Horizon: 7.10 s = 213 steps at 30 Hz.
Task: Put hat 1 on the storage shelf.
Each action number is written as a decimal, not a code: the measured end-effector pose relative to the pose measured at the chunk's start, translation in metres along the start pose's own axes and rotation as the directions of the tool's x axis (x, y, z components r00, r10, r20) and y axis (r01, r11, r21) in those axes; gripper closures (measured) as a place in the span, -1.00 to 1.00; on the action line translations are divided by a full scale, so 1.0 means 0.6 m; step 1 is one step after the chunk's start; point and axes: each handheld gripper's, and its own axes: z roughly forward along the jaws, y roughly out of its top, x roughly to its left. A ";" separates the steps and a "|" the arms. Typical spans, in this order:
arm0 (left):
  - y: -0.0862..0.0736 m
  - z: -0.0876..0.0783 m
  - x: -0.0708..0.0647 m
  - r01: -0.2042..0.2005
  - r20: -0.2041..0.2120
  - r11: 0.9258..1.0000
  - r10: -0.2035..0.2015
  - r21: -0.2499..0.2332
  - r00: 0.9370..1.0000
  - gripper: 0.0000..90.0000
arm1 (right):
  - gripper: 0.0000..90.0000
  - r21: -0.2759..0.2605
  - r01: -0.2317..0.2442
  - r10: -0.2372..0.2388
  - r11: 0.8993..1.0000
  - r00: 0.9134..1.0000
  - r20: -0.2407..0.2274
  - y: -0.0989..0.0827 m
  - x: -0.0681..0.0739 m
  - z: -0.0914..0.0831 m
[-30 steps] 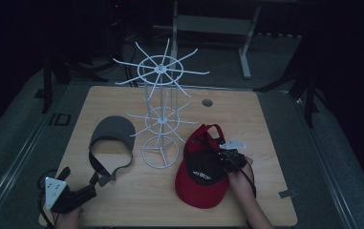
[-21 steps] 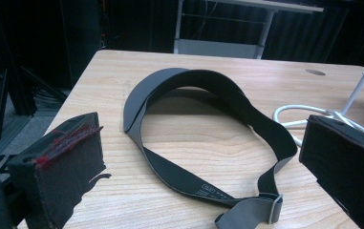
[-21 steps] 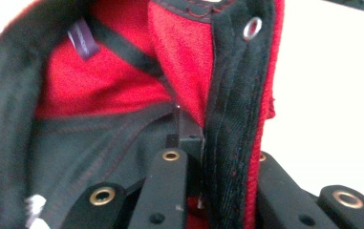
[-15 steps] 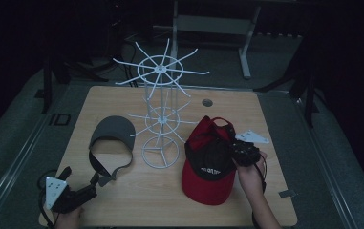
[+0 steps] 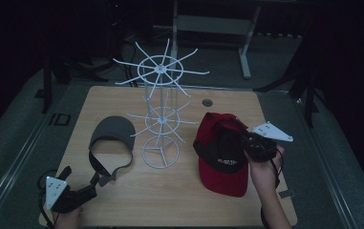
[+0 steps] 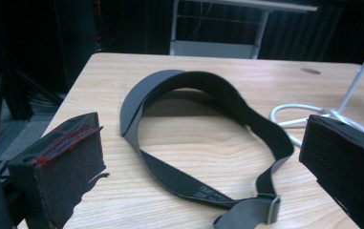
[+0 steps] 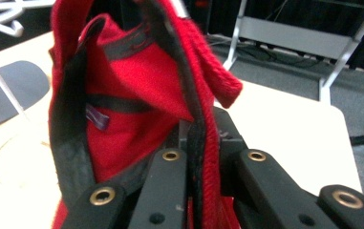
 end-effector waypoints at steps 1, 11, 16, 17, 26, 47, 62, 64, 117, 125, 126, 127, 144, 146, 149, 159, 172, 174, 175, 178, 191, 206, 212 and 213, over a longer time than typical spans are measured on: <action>0.002 -0.001 0.000 -0.001 0.004 1.000 0.001 0.006 1.000 -0.97 | 0.91 -0.006 0.001 -0.001 1.000 1.000 0.002 0.003 -0.001 -0.004; 0.016 -0.011 -0.018 -0.002 0.136 0.999 -0.005 0.049 0.991 -0.97 | 0.91 -0.021 -0.012 0.012 1.000 1.000 0.020 0.013 -0.018 -0.030; 0.045 -0.016 -0.046 -0.045 0.228 0.998 0.034 0.042 0.973 -0.97 | 0.91 -0.033 -0.018 0.018 0.999 1.000 -0.002 0.020 -0.023 -0.049; 0.051 -0.017 -0.054 -0.053 0.242 0.998 0.042 0.037 0.969 -0.97 | 0.91 -0.033 -0.018 0.018 0.999 1.000 -0.002 0.020 -0.023 -0.049; 0.117 -0.031 -0.125 -0.120 0.394 0.993 0.114 -0.009 0.912 -0.97 | 0.91 -0.064 -0.024 0.024 0.998 1.000 -0.009 0.029 -0.028 -0.075; 0.222 -0.001 -0.254 -0.196 0.595 0.976 0.211 -0.090 0.776 -0.93 | 0.91 -0.155 -0.011 -0.005 0.988 0.994 -0.106 0.070 0.006 -0.132; 0.257 0.045 -0.348 -0.249 0.674 0.959 0.271 -0.131 0.688 -0.91 | 0.91 -0.178 -0.004 -0.024 0.984 0.987 -0.159 0.080 0.026 -0.155; 0.258 0.053 -0.358 -0.252 0.685 0.959 0.270 -0.129 0.677 -0.91 | 0.91 -0.186 -0.003 -0.028 0.982 0.986 -0.165 0.081 0.029 -0.160; 0.320 0.124 -0.491 -0.369 0.599 0.923 0.358 -0.112 0.716 0.88 | 0.90 -0.200 -0.032 -0.020 0.979 0.967 -0.253 0.048 0.041 -0.176; 0.334 0.122 -0.500 -0.373 0.598 0.918 0.374 -0.131 0.709 0.88 | 0.86 -0.207 -0.037 -0.018 0.978 0.965 -0.261 0.033 0.036 -0.181; 0.335 0.122 -0.501 -0.372 0.600 0.919 0.373 -0.133 0.708 0.88 | 0.83 -0.211 -0.035 -0.021 0.977 0.966 -0.256 0.031 0.036 -0.182; 0.336 0.121 -0.503 -0.361 0.601 0.923 0.366 -0.136 0.710 0.88 | 0.80 -0.213 -0.038 -0.018 0.976 0.966 -0.258 0.029 0.036 -0.184; 0.339 0.114 -0.504 -0.357 0.614 0.916 0.390 -0.183 0.686 0.88 | 0.10 -0.251 0.010 -0.105 0.968 0.924 -0.368 0.007 0.053 -0.230; 0.336 0.114 -0.502 -0.357 0.620 0.916 0.389 -0.183 0.681 0.88 | 0.03 -0.281 0.016 -0.129 0.960 0.912 -0.390 0.009 0.055 -0.241; 0.334 0.116 -0.494 -0.365 0.639 0.909 0.403 -0.200 0.655 0.88 | 0.02 -0.310 0.029 -0.158 0.950 0.903 -0.399 0.015 0.055 -0.254; 0.334 0.123 -0.446 -0.388 0.772 0.884 0.432 -0.260 0.466 0.88 | 0.12 -0.247 0.103 -0.200 0.963 0.890 -0.410 0.029 0.029 -0.209; 0.334 0.121 -0.443 -0.393 0.834 0.880 0.415 -0.267 0.364 0.87 | 0.93 -0.247 0.235 -0.330 0.940 0.806 -0.491 0.039 0.056 -0.184; 0.333 0.123 -0.441 -0.388 0.837 0.883 0.410 -0.265 0.362 0.87 | 0.96 -0.245 0.224 -0.320 0.943 0.807 -0.497 0.040 0.056 -0.184; 0.333 0.124 -0.440 -0.393 0.843 0.881 0.409 -0.265 0.350 0.87 | 0.96 -0.250 0.210 -0.312 0.945 0.811 -0.496 0.040 0.055 -0.185; 0.331 0.125 -0.442 -0.393 0.847 0.881 0.405 -0.262 0.344 0.87 | 0.97 -0.276 0.160 -0.286 0.948 0.810 -0.511 0.040 0.049 -0.189; 0.329 0.118 -0.431 -0.371 0.826 0.894 0.397 -0.250 0.400 0.30 | 0.97 -0.275 0.112 -0.234 0.955 0.857 -0.460 0.044 0.026 -0.208; 0.330 0.100 -0.379 -0.310 0.771 0.926 0.357 -0.217 0.528 0.18 | 0.97 -0.305 0.079 -0.209 0.949 0.882 -0.422 0.055 0.006 -0.231; 0.324 0.086 -0.360 -0.298 0.735 0.932 0.347 -0.204 0.582 0.17 | 0.97 -0.316 0.060 -0.190 0.947 0.898 -0.398 0.067 -0.001 -0.236; 0.322 0.085 -0.356 -0.292 0.738 0.936 0.337 -0.197 0.584 0.17 | 0.97 -0.321 0.057 -0.187 0.945 0.901 -0.392 0.071 -0.002 -0.237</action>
